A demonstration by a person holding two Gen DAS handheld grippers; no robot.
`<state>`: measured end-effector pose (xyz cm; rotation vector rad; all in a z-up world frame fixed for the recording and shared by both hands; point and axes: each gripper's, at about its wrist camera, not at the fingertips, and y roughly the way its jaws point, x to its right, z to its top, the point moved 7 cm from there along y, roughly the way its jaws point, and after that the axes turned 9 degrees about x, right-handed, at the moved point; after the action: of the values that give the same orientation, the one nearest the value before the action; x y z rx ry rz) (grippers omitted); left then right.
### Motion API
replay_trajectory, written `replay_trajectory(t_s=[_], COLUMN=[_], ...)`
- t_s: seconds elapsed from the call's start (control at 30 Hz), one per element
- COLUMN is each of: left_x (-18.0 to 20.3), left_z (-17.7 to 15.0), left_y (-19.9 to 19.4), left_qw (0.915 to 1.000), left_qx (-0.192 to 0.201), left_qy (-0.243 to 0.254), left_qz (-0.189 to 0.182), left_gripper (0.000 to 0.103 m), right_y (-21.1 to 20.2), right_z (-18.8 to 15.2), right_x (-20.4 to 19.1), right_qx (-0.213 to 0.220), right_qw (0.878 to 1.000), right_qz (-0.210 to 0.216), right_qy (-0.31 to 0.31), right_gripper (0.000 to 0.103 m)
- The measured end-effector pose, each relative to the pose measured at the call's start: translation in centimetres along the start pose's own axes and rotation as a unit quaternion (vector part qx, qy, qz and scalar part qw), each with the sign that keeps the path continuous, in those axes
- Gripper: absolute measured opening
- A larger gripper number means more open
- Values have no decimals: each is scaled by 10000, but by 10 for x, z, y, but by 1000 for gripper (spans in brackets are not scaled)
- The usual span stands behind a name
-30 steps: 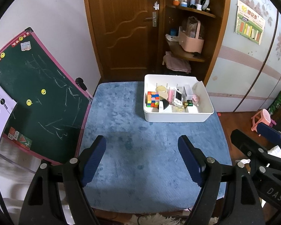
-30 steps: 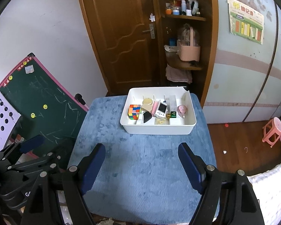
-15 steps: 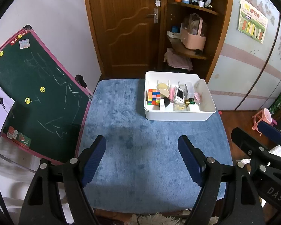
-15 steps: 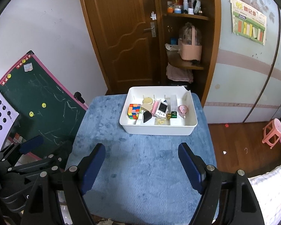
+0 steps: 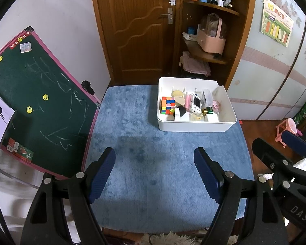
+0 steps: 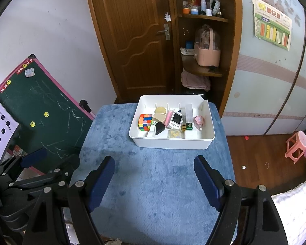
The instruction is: Organize rigid objects
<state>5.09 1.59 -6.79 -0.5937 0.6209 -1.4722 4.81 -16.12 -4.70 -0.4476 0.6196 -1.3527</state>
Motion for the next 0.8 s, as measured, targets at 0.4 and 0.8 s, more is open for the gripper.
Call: replay_trajectory(t_s=[0.4, 0.8], left_x=[-1, -7], left_z=[2, -2], left_y=[8, 14], left_qw=[10000, 9998], left_qx=[-2, -106], left_qy=[-18, -71], left_qz=[56, 134], left_gripper=[82, 82], right_y=[4, 9], right_z=[6, 6], right_x=[7, 8], right_qx=[32, 11], right_qw=[10000, 10000], right_qz=[7, 16], right_qy=[-63, -75], right_gripper=[81, 80])
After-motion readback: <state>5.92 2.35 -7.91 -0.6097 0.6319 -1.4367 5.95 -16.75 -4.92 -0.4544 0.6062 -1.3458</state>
